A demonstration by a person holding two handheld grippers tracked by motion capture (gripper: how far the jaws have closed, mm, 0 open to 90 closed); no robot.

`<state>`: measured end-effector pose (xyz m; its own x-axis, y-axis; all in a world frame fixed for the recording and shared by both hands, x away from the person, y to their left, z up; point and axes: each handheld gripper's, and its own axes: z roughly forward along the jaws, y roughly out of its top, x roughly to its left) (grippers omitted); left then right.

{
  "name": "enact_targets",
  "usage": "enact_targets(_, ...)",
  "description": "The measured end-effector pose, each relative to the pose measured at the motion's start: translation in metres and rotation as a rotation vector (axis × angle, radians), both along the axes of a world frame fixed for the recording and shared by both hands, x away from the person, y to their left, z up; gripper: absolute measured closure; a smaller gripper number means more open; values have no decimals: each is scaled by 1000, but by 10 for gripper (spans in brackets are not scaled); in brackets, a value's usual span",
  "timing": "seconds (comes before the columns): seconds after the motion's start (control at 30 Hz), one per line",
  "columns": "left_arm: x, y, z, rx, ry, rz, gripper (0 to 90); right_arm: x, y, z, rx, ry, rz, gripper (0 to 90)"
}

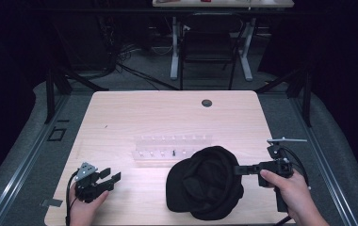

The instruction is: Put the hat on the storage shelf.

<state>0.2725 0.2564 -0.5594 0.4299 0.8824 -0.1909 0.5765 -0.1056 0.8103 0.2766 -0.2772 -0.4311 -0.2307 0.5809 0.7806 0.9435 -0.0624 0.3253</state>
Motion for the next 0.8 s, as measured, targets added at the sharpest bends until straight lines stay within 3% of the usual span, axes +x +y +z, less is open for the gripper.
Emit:
enact_targets(0.53,0,0,0,-2,1,1,485,7,11,22,74,12,18,886)
enact_targets(0.8,1,0,0,-3,-1,1,485,9,12,38,105,-10,23,887)
